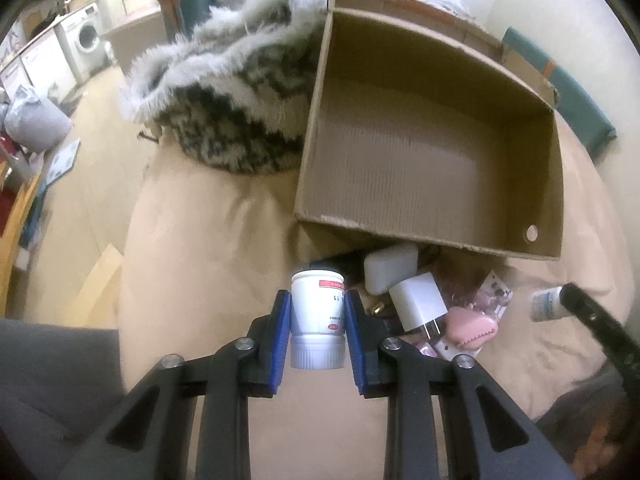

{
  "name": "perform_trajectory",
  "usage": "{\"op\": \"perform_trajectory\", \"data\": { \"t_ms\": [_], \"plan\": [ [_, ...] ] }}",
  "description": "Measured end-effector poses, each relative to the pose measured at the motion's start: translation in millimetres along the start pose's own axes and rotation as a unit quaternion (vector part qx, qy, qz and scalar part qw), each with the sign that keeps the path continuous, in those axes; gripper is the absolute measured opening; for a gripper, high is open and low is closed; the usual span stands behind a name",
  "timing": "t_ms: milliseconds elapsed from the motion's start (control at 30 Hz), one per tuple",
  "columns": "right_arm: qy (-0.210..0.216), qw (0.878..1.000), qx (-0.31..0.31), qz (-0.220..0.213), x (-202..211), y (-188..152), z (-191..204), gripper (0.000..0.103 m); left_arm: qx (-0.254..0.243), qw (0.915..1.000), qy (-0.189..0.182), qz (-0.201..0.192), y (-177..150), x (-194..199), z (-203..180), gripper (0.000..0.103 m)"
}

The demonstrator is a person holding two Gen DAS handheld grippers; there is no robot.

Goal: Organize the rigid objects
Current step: 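Carry both bottles into the box and open both grippers to release them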

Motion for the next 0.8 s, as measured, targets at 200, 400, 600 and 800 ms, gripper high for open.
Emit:
{"op": "perform_trajectory", "data": {
  "t_ms": [200,400,600,800],
  "plan": [
    [0.050,0.999,0.017,-0.007,7,40,27,0.025,-0.029,0.9981,0.025,-0.047,28,21,-23,0.024],
    [0.068,0.997,0.035,0.002,-16,90,34,0.025,-0.020,0.9959,0.040,-0.078,77,25,-48,0.024],
    [0.075,0.996,0.043,0.027,-44,109,33,0.025,0.010,0.9950,0.071,-0.069,104,-7,-55,0.024],
    [0.056,0.995,0.064,0.049,-69,112,29,0.025,0.015,0.9942,0.090,-0.057,110,-44,-52,0.024]
  ]
}}
Point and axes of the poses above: each gripper's, at about its wrist camera, not at the fingertips, and x roughly against the way its jaws point, z to its left, y to its top, the point moved 5 cm from there along -x, roughly the way its jaws point, and after that the axes turned 3 degrees about -y, right-handed, at the moved point
